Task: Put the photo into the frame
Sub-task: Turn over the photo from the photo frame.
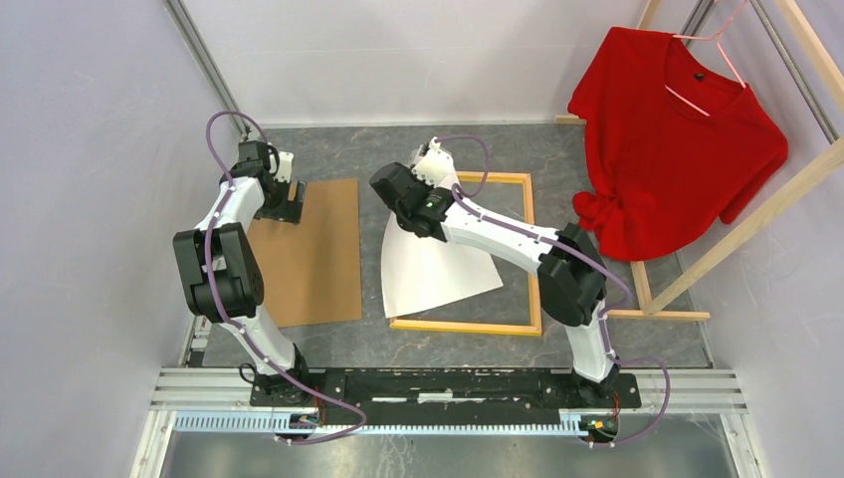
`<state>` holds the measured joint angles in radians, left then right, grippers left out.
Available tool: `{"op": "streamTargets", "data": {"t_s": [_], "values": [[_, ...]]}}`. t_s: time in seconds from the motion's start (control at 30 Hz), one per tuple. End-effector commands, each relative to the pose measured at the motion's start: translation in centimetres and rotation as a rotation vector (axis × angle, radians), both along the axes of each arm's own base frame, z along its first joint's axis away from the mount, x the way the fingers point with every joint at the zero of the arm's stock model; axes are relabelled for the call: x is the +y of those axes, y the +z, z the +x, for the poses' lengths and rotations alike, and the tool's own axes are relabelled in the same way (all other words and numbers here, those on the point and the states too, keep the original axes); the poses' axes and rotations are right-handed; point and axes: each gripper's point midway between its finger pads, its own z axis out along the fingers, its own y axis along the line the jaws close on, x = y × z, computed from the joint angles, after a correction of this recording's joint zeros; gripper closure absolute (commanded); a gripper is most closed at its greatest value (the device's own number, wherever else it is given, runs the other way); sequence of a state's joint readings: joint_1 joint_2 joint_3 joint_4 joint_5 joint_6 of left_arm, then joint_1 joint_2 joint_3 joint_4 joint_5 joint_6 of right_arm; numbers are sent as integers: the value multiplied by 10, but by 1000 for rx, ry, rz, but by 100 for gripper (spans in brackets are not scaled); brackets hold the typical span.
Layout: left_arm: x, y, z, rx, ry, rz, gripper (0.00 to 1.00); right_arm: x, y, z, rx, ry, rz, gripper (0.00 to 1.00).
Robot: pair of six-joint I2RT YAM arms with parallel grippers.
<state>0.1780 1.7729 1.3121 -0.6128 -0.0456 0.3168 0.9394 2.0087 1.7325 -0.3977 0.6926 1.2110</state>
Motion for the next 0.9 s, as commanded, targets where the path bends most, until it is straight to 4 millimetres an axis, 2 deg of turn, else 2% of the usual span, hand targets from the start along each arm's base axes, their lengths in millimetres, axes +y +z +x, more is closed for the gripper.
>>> {"op": "streamTargets", "data": {"t_s": [0.0, 0.17, 0.37, 0.53, 0.73, 0.87], "values": [[-2, 18, 6, -51, -3, -7, 0, -27, -10, 13, -17, -155, -107, 100], [-1, 20, 2, -53, -8, 4, 0, -46, -30, 5, 16, -214, -143, 100], [-4, 21, -1, -59, -12, -9, 0, -71, -30, 2, 16, -292, -167, 100], [-4, 20, -2, -55, -12, -5, 0, -95, -43, -2, 42, -351, -156, 100], [-3, 22, -2, -63, -10, -3, 0, -112, -46, 0, 44, -368, -197, 100], [-3, 22, -2, -63, -10, 4, 0, -115, -47, 2, 24, -347, -209, 100]]}}
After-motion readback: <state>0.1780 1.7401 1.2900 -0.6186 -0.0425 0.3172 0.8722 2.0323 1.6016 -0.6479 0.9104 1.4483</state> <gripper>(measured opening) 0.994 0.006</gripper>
